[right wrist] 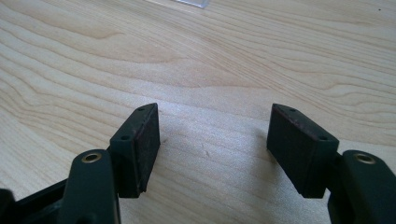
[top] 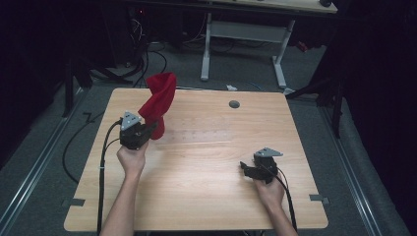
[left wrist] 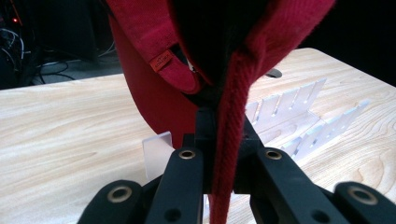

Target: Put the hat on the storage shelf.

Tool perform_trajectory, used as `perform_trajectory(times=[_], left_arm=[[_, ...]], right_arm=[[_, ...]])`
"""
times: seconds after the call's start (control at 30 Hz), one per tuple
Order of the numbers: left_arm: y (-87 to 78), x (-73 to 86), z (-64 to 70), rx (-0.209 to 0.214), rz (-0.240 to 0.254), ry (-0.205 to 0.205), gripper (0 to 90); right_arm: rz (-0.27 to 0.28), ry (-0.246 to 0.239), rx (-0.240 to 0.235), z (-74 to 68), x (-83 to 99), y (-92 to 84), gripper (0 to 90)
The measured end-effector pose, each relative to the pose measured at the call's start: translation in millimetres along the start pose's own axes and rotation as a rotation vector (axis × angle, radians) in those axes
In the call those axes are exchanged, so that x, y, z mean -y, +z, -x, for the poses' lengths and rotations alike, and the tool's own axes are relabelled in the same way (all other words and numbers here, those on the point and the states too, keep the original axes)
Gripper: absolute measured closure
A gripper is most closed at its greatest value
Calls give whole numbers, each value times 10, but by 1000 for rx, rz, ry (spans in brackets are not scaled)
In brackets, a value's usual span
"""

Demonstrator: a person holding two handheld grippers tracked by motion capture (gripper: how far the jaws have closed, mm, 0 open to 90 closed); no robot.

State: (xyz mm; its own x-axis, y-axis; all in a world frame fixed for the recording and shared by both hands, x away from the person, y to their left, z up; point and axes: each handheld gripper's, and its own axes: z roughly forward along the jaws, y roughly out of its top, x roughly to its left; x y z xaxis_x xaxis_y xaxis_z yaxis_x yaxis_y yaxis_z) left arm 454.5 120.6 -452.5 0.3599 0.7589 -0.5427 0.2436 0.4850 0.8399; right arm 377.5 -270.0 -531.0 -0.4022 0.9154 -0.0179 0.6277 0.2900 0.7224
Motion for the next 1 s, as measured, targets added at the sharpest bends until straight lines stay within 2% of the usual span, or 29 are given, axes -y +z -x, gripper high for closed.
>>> perform_trajectory(times=[0.47,0.7,0.87,1.0], left_arm=[[-50,120,-54,-10,-19,-16,842],[-76,164,-31,-12,-50,-10,833],[-82,172,-15,-13,-60,-23,806],[-107,191,-24,-16,-66,-13,742]], right_arm=[[0,2,0,-3,1,-1,349],[0,1,0,-4,1,-1,349],[0,1,0,-5,1,-1,348],[0,0,-1,-5,2,0,345]])
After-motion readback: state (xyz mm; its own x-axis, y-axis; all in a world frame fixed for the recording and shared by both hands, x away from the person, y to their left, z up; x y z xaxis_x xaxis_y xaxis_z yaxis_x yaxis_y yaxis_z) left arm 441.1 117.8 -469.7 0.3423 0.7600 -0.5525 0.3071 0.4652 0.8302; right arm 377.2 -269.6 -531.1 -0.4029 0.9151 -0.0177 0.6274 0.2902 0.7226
